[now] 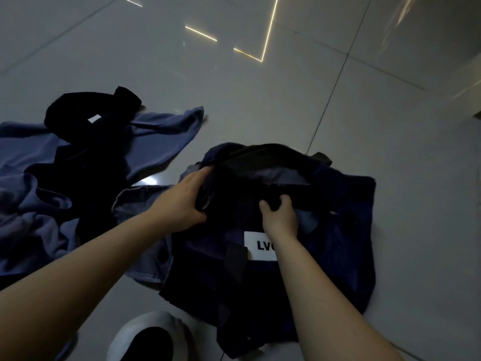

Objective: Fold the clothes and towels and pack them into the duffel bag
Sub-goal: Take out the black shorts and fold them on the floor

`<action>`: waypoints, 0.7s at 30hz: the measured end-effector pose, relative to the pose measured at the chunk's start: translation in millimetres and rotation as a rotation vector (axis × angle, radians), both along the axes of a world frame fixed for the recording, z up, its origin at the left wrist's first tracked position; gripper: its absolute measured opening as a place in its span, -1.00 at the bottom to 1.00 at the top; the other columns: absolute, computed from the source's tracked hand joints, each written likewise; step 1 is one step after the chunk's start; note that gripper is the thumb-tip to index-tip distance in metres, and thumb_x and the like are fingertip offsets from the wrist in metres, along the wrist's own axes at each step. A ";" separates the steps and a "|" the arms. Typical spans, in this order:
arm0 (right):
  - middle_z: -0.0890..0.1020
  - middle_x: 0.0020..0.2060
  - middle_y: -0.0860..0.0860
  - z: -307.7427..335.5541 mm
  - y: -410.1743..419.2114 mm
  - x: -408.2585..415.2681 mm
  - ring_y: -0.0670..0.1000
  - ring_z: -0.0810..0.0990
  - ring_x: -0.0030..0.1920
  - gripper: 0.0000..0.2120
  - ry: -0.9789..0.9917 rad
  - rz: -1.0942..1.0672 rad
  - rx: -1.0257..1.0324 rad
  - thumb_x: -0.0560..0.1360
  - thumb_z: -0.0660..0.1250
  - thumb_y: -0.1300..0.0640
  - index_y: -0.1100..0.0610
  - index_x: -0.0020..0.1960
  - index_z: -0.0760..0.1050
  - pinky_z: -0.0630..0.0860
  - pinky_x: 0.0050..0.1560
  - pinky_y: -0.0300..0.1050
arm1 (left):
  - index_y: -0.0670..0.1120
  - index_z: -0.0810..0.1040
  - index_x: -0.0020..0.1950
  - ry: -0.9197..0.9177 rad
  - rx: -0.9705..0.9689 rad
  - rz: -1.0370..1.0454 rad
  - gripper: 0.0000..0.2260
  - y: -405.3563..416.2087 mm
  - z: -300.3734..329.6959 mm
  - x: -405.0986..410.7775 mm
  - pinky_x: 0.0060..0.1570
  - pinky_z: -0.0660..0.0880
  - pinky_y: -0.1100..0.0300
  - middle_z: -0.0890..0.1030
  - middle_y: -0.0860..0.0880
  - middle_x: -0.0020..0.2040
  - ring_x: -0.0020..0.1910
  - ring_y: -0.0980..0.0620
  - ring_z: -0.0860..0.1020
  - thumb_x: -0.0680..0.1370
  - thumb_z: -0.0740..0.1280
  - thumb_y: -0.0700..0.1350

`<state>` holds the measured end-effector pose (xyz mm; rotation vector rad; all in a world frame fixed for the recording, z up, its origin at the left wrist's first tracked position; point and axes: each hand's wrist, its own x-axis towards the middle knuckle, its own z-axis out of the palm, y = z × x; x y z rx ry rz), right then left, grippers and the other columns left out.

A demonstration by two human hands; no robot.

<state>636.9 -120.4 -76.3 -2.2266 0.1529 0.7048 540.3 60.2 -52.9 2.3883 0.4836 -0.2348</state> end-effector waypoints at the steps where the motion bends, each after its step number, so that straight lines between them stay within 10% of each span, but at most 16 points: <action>1: 0.44 0.33 0.13 3.3 -8.5 -0.8 0.15 0.45 0.29 -0.44 0.019 0.081 -0.053 0.59 0.25 -0.02 0.14 0.49 0.17 0.39 0.09 -0.11 | 0.06 0.06 0.55 -0.010 0.000 0.006 -0.12 -1.7 -6.7 -0.8 0.21 0.43 -0.07 0.29 -0.04 0.46 0.34 -0.16 0.39 0.33 0.45 -0.10; 7: 0.28 0.47 0.16 28.7 -56.2 -9.0 0.18 0.20 0.47 -0.25 0.033 0.870 -0.744 0.55 -0.07 -0.37 0.15 0.53 0.12 0.07 0.44 0.09 | 0.09 0.13 0.53 -0.370 0.241 -0.085 -0.17 -25.2 -16.1 0.3 0.38 0.25 -0.23 -0.01 -0.12 0.56 0.48 -0.32 0.14 0.32 0.43 0.01; 10: 0.11 0.54 0.12 47.4 -71.8 -4.7 0.18 -0.01 0.54 -0.25 0.014 1.227 -0.998 0.53 -0.18 -0.41 -0.01 0.58 -0.04 -0.32 0.43 0.27 | 0.23 -0.07 0.52 -0.231 0.268 -0.212 -0.11 -38.3 -18.0 6.6 0.34 0.23 -0.34 -0.08 -0.05 0.58 0.52 -0.27 0.01 0.35 0.40 0.14; 17: 0.25 0.49 0.09 82.7 -156.7 61.0 0.12 0.27 0.42 -0.18 -0.155 1.472 -1.147 0.45 -0.24 -0.46 -0.02 0.57 -0.03 0.15 0.41 -0.02 | 0.22 -0.17 0.54 0.135 0.200 -0.487 -0.18 -94.3 -34.1 23.4 0.46 0.07 -0.20 -0.31 0.05 0.55 0.53 -0.22 -0.20 0.47 0.31 0.22; 21: 0.45 0.31 0.08 87.4 -202.4 108.1 0.10 0.42 0.27 -0.53 -0.391 1.258 -1.134 0.60 0.13 -0.10 0.09 0.44 0.27 0.32 0.27 -0.08 | 0.21 -0.14 0.54 0.099 0.114 -0.594 -0.20 -129.1 -22.4 54.7 0.50 0.05 0.02 -0.25 0.04 0.57 0.55 -0.14 -0.08 0.49 0.34 0.16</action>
